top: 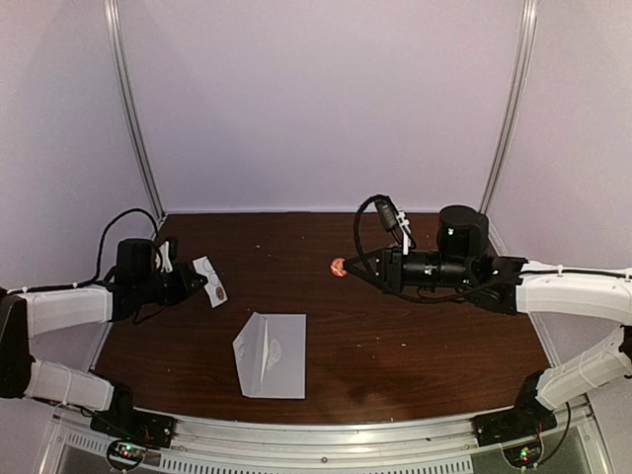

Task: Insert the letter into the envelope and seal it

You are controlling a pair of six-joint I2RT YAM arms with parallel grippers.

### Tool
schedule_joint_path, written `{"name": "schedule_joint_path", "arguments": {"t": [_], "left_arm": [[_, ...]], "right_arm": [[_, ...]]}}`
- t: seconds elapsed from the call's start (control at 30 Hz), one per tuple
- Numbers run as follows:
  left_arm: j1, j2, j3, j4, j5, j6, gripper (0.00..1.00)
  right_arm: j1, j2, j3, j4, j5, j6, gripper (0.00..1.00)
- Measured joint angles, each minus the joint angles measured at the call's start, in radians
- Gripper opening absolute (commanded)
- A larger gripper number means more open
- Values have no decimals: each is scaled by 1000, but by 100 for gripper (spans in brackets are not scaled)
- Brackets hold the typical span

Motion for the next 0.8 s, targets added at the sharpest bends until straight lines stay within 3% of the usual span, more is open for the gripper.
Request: {"name": "schedule_joint_path", "arguments": {"t": [0.1, 0.27, 0.33, 0.4, 0.5, 0.63, 0.8], "left_arm": [[37, 0, -27, -7, -23, -4, 15], [51, -10, -55, -50, -45, -13, 63], [52, -35, -62, -76, -58, -10, 77], [53, -85, -69, -112, -79, -19, 84], [53, -182, -75, -173, -117, -24, 83], [53, -309, -104, -223, -128, -41, 68], [42, -341, -151, -251, -53, -55, 58]], "right_arm": [[0, -12, -10, 2, 2, 0, 0], [0, -37, -18, 3, 5, 0, 0], [0, -44, -19, 3, 7, 0, 0], [0, -53, -26, 4, 9, -1, 0], [0, -64, -39, 4, 14, -2, 0], [0, -72, -55, 4, 25, -3, 0], [2, -72, -74, 7, 30, 0, 0]]}}
